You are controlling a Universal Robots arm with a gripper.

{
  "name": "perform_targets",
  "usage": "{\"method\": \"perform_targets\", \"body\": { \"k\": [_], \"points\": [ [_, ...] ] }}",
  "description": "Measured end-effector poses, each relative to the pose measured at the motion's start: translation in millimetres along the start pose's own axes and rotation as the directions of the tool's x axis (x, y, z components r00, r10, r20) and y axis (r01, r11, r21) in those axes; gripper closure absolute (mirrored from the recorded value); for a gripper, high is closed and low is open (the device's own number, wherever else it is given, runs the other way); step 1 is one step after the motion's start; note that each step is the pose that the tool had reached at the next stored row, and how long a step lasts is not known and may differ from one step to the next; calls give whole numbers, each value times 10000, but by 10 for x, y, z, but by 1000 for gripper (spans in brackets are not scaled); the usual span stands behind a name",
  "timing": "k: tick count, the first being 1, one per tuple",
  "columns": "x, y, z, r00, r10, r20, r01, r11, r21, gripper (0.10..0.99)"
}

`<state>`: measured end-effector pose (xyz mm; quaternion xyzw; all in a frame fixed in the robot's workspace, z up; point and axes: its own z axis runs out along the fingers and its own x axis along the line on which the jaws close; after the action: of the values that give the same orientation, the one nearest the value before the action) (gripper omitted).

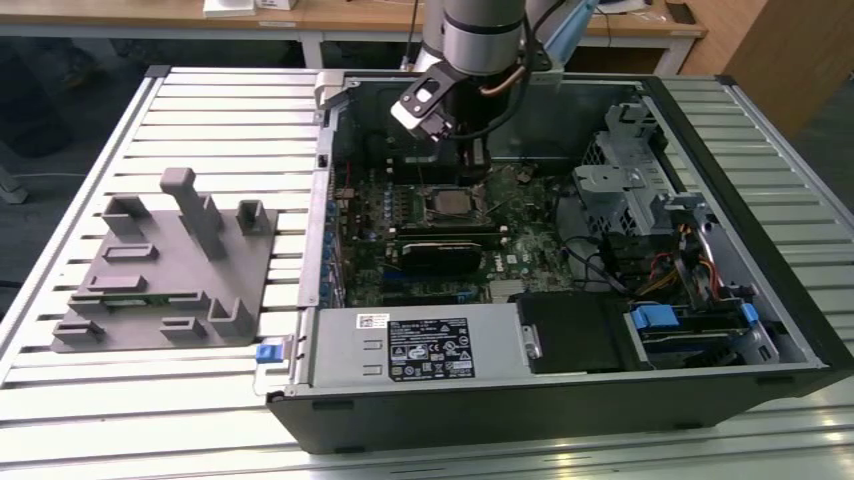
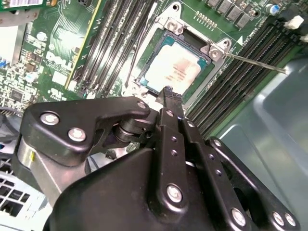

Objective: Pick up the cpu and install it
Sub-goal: 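Close the cpu cover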

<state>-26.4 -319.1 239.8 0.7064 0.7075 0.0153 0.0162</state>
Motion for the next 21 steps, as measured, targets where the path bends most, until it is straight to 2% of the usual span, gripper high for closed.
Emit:
{"method": "perform_targets", "body": {
  "k": [15, 21],
  "points": [
    [-9, 5, -79, 10000, 0, -1, 0, 10000, 0, 980],
    [-12, 8, -157, 10000, 0, -1, 0, 10000, -1, 980]
  ]
}}
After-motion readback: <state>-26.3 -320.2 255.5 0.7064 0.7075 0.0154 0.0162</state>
